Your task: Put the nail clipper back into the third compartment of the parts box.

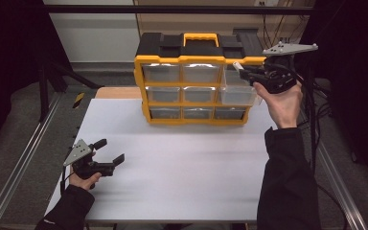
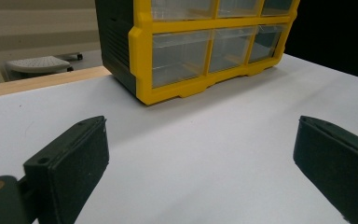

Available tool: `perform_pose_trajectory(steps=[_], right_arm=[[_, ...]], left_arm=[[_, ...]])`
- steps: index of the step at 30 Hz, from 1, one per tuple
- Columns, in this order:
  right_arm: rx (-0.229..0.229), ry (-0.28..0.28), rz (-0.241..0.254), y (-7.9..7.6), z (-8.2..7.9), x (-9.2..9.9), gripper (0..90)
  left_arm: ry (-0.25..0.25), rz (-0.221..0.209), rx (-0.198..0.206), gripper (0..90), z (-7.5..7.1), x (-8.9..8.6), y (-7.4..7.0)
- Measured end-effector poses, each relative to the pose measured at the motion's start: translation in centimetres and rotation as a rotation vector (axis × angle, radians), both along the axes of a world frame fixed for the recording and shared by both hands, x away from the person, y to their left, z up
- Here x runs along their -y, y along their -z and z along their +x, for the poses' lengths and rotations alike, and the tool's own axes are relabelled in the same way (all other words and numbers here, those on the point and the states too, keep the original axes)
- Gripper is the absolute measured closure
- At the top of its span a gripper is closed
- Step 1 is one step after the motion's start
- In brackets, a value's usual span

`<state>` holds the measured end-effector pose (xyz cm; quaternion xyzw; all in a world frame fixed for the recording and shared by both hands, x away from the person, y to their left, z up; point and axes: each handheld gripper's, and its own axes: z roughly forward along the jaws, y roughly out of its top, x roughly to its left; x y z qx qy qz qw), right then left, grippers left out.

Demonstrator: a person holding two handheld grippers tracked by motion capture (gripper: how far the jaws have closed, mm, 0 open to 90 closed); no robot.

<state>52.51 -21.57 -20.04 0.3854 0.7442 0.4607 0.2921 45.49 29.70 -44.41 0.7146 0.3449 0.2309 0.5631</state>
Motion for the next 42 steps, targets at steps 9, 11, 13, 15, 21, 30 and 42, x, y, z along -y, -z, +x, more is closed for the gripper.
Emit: perform_pose_trajectory(steps=[9, 11, 13, 15, 21, 30, 42], right_arm=[[-0.014, 0.028, -0.012, 0.3, 1.2, 0.0, 77.1], [-0.016, 0.032, -0.016, 0.4, 1.4, 0.0, 77.0], [-0.015, 0.032, -0.018, 0.5, 1.5, 0.0, 77.0], [-0.02, 0.034, -0.015, 0.5, 1.6, 0.0, 77.0], [-0.025, 0.035, -0.02, 0.9, 1.9, 0.1, 77.0], [-0.04, 0.04, -0.034, 1.7, 2.3, 0.2, 77.0], [-0.058, 0.031, -0.042, 2.6, 2.5, 0.6, 77.0]], left_arm=[[0.0, 0.0, 0.001, 3.0, 0.0, 0.0, 0.0], [0.0, 0.0, 0.0, 3.1, 0.0, 0.0, 0.0], [0.0, 0.0, 0.0, 3.0, 0.0, 0.0, 0.0], [0.0, 0.0, 0.001, 3.0, 0.0, 0.0, 0.0], [0.0, 0.001, 0.001, 3.1, 0.0, 0.0, 0.0], [0.0, 0.002, 0.002, 3.1, 0.0, 0.0, 0.0], [0.0, 0.003, 0.001, 3.0, 0.0, 0.0, 0.0]])
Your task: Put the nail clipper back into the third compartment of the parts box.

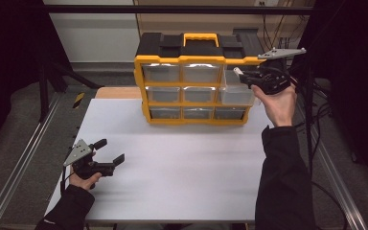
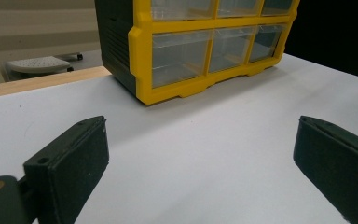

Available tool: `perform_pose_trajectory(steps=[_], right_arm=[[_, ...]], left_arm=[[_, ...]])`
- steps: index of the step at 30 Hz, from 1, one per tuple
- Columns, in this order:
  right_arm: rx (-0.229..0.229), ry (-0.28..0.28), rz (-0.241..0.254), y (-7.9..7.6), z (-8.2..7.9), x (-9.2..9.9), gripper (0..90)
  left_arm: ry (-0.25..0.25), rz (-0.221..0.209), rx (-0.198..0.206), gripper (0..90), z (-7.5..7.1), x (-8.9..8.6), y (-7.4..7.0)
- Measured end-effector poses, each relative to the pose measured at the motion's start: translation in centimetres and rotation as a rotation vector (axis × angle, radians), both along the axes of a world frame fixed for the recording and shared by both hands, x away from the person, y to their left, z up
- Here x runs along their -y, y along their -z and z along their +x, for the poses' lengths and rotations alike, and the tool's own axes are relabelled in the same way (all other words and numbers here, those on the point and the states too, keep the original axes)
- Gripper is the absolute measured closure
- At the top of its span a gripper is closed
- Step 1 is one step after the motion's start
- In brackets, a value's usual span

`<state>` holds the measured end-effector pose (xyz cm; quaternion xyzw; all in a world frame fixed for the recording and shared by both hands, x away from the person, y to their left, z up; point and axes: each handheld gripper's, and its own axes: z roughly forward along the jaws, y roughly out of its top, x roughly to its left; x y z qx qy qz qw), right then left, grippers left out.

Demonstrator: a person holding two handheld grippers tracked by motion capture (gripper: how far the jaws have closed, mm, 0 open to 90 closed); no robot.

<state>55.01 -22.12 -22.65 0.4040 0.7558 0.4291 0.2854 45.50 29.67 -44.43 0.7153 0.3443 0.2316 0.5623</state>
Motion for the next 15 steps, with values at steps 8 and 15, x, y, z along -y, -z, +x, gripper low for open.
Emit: perform_pose_trajectory(steps=[8, 15], right_arm=[[-0.019, 0.007, -0.009, 0.3, 0.15, -0.1, 76.9], [-0.001, 0.012, 0.014, -0.03, -0.15, 0.29, 73.4]], left_arm=[[0.0, -0.001, 0.001, 3.1, 0.0, -0.01, -0.01], [0.001, -0.002, 0.0, 3.1, 0.07, 0.0, 0.01]])
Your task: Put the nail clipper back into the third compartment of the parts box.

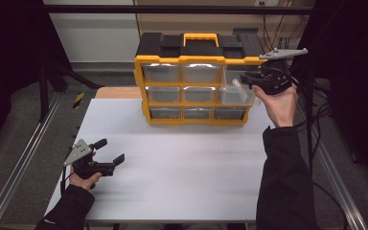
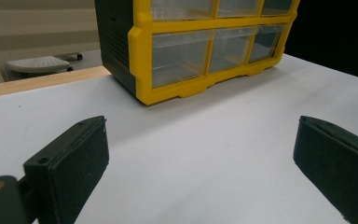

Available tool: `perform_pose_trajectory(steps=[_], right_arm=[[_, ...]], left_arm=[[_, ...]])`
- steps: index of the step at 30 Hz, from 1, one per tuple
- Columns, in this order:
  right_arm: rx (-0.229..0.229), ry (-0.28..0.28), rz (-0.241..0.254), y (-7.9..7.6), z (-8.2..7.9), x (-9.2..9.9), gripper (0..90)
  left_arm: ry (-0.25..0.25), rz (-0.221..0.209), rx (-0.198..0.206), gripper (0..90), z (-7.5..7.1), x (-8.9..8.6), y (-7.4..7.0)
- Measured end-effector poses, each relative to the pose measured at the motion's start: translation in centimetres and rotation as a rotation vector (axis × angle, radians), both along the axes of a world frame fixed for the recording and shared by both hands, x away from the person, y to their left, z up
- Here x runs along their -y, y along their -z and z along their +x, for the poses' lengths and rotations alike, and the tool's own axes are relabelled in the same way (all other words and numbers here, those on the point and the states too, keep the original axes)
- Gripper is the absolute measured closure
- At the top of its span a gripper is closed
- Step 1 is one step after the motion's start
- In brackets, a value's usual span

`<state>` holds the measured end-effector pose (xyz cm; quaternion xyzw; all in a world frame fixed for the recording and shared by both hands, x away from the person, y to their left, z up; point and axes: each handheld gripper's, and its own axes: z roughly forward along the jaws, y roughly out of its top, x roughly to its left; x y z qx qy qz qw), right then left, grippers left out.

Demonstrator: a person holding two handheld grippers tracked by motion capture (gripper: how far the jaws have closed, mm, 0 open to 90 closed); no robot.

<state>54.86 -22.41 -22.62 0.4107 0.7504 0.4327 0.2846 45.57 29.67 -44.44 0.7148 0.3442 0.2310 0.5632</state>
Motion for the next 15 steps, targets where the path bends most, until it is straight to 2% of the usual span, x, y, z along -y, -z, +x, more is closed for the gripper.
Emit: perform_pose_trajectory(steps=[2, 6, 11, 15], right_arm=[[0.012, -0.005, 0.015, -0.2, -0.3, 0.2, 70.9], [0.065, 0.003, 0.056, -0.6, -1.0, 0.5, 53.2], [0.105, -0.024, 0.12, -0.5, -1.9, 0.4, 38.2], [0.145, -0.028, 0.141, -0.2, -2.5, 0.3, 25.7]], left_arm=[[0.0, -0.001, 0.0, 3.1, 0.0, 0.0, 0.0], [0.0, -0.002, 0.0, 3.1, 0.0, 0.1, 0.0], [-0.002, -0.002, -0.001, 3.1, 0.0, 0.1, 0.0], [-0.001, 0.0, 0.0, 3.1, 0.0, 0.1, 0.0]])
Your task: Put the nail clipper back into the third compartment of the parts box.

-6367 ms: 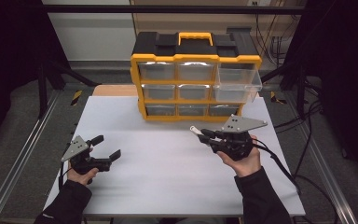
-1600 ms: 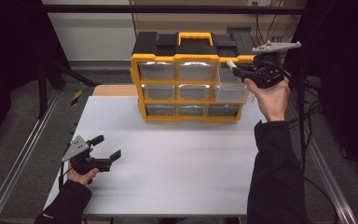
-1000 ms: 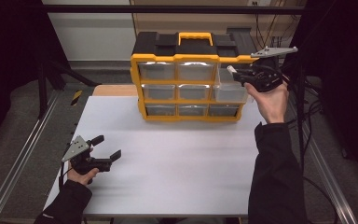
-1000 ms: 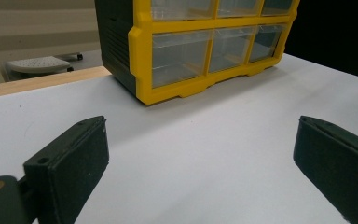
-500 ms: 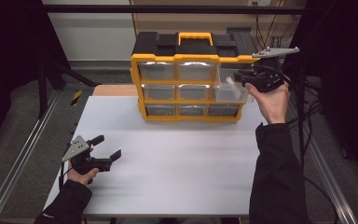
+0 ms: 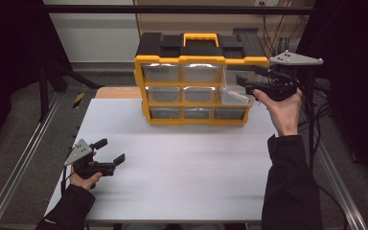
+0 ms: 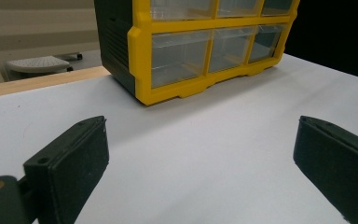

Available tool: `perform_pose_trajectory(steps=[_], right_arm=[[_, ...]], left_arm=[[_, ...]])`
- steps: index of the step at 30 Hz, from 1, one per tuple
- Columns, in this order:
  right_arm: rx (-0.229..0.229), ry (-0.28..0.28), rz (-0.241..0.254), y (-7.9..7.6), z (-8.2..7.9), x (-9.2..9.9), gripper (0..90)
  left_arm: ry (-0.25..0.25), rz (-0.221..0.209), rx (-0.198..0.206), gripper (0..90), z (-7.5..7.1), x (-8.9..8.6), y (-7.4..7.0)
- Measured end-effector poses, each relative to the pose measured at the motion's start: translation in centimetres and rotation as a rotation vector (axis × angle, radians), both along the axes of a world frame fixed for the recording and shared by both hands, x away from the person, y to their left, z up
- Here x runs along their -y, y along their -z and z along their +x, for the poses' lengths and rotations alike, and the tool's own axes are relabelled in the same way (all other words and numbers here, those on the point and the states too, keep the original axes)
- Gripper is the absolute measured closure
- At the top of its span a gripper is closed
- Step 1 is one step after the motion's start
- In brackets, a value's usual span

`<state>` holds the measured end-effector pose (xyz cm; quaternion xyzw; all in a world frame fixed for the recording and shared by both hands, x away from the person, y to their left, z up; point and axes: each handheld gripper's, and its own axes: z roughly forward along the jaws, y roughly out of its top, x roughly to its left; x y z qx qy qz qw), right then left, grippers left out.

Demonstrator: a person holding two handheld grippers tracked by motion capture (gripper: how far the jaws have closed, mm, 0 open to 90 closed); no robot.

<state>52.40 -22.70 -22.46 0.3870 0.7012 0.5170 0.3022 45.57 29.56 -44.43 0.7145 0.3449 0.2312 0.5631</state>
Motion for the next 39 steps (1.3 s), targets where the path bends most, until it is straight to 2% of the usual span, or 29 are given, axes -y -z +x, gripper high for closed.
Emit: perform_pose_trajectory(steps=[5, 12, 17, 24, 27, 39], right_arm=[[0.036, -0.024, 0.021, 0.4, -1.0, -0.3, 12.7], [0.069, -0.047, 0.006, 0.9, -2.7, -1.2, 4.3], [0.086, -0.059, -0.002, 1.4, -3.7, -1.7, 3.4], [0.105, -0.085, 0.024, 2.5, -5.3, -2.2, 2.8], [0.104, -0.094, 0.044, 3.2, -5.9, -2.3, 2.7], [0.072, -0.113, 0.064, 6.7, -7.5, -1.9, 2.3]], left_arm=[[0.0, 0.001, -0.002, 3.0, 0.0, 0.0, 0.0], [0.001, 0.005, -0.002, 3.0, 0.0, 0.0, 0.0], [0.003, 0.009, 0.001, 2.9, -0.1, 0.0, 0.0], [0.003, 0.012, 0.002, 2.9, -0.1, 0.0, 0.0], [0.002, 0.011, 0.002, 2.9, -0.1, 0.0, 0.0], [0.004, 0.012, 0.001, 2.9, -0.1, 0.0, 0.0]])
